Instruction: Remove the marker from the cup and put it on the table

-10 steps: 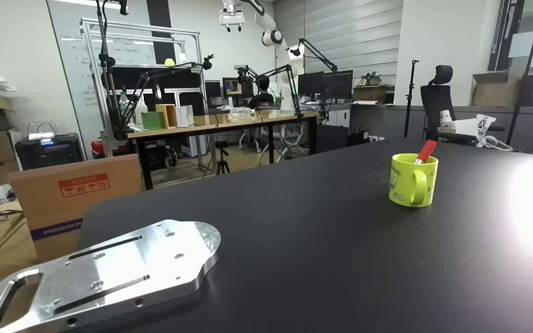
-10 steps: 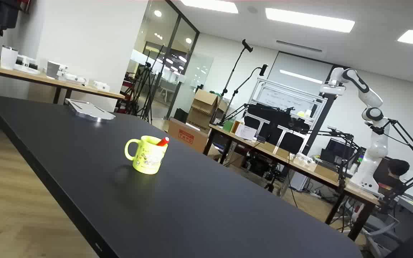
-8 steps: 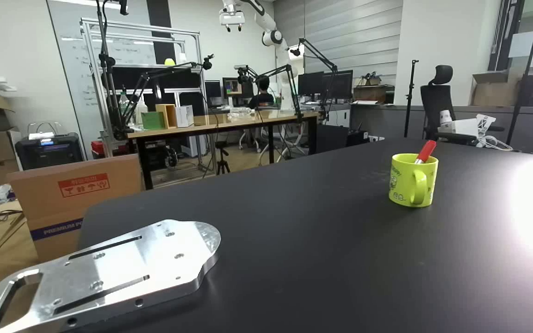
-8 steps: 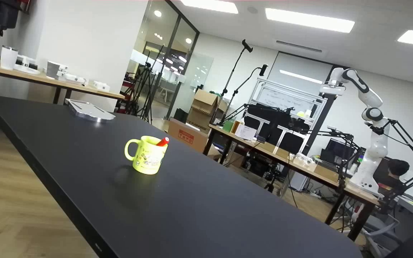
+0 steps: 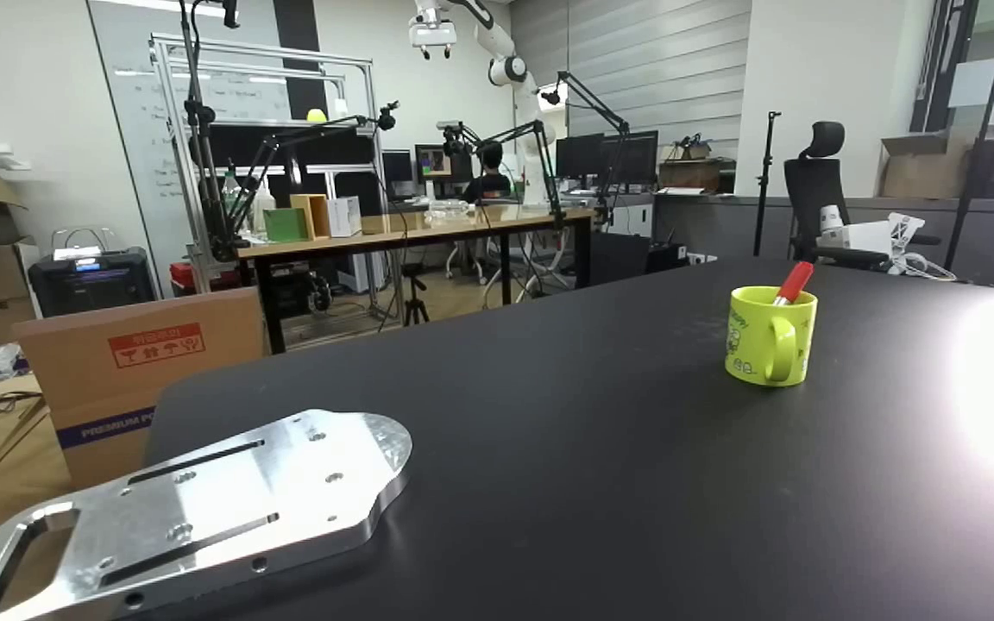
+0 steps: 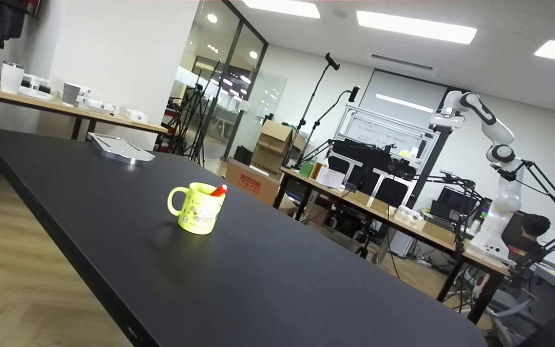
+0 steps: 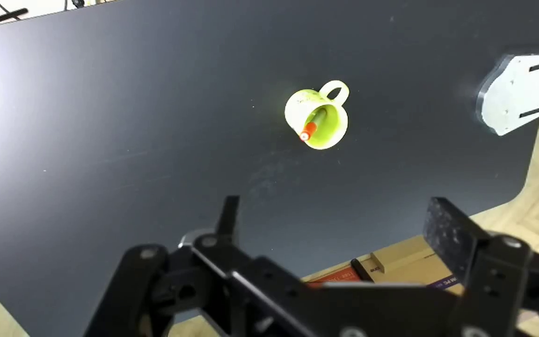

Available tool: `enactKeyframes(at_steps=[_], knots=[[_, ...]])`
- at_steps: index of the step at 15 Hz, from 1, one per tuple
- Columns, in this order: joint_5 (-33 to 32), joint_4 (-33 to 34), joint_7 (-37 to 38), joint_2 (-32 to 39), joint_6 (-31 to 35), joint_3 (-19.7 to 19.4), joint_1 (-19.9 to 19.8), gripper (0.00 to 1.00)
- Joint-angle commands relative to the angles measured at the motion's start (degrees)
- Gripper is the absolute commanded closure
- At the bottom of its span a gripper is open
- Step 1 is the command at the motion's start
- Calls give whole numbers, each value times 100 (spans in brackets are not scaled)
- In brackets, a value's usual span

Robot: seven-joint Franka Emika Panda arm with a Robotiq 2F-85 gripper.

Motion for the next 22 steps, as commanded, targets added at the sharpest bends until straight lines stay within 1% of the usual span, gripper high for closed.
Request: enactKeyframes(at_steps=[1,2,4,11,13,14,16,19,22], knots=[[362,7,-31,275,327,130,-92,0],[570,-41,16,442,671,154,-59,0],[848,-107,37,834,1151,261,-4,0],[998,-323,76,2536,2550,898,52,0],[1154,-330,35,2973,2852,1054,9,0],[1436,-352,-73,3141,3027,1128,-33,0],[1882,-342,-63,3427,3166,1279,-134,0],[2191,-395,-65,3694,3265,1429,-288,0],[2598,-410,-298,3879,3372,1571,-481,0]])
